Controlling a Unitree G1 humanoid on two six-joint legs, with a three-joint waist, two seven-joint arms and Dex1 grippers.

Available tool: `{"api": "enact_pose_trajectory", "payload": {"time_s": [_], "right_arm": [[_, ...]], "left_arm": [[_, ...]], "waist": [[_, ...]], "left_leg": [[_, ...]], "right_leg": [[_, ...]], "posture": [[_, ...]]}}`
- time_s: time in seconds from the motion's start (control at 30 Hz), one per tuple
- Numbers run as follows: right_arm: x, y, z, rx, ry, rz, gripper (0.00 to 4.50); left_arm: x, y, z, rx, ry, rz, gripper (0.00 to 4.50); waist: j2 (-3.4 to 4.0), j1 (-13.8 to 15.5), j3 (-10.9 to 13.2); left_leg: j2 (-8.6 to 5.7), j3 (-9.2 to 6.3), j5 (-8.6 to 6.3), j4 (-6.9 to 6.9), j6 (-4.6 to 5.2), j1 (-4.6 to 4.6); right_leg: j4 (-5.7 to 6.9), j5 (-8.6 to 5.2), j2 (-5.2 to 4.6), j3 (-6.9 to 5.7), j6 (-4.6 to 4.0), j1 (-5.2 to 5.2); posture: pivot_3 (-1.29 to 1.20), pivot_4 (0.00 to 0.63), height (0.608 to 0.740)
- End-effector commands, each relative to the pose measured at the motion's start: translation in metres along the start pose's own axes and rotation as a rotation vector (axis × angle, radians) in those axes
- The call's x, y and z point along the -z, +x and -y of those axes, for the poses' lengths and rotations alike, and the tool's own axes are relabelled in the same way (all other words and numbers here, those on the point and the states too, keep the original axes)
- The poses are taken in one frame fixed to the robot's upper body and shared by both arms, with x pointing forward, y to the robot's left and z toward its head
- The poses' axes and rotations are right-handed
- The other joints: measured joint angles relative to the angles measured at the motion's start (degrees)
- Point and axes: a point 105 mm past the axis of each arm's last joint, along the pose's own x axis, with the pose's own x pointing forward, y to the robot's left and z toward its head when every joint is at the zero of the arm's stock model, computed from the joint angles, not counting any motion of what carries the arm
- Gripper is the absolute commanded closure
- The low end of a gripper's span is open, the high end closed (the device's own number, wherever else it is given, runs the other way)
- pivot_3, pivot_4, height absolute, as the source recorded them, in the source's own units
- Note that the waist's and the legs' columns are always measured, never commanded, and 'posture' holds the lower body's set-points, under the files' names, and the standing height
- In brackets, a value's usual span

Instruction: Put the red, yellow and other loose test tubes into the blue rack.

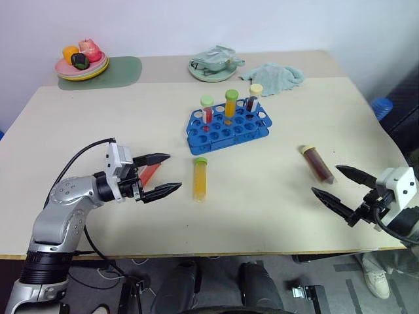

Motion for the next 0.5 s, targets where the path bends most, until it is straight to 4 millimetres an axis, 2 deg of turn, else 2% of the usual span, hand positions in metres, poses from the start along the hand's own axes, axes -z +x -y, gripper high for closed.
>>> {"api": "enact_pose_trajectory", "payload": {"time_s": [0.03,0.37,0.5], "right_arm": [[-0.008,-0.004,0.005,0.017,-0.043,0.023,0.07],[-0.011,0.006,0.008,0.038,-0.054,0.009,0.07],[-0.009,0.012,0.022,0.098,-0.047,-0.109,0.07]], "left_arm": [[-0.009,-0.007,-0.001,-0.002,0.036,0.015,0.04],[-0.014,-0.004,0.001,0.024,0.024,0.04,0.04],[-0.015,0.0,0.004,0.067,0.039,0.042,0.04]], "waist": [[0.0,0.0,0.0],[0.0,0.0,0.0],[0.0,0.01,0.0]], "left_leg": [[0.0,0.0,0.0,0.0,0.0,0.0],[0.0,-0.01,0.0,0.0,0.0,0.02],[-0.01,0.0,0.0,0.02,0.0,0.02]], "right_leg": [[0.0,0.0,0.0,0.0,0.0,0.0],[0.0,0.0,0.0,0.0,0.0,0.02],[0.0,0.0,-0.01,0.0,0.0,0.03]], "posture": [[0.0,0.15,0.74],[0.0,0.15,0.74],[0.0,0.15,0.74]]}}
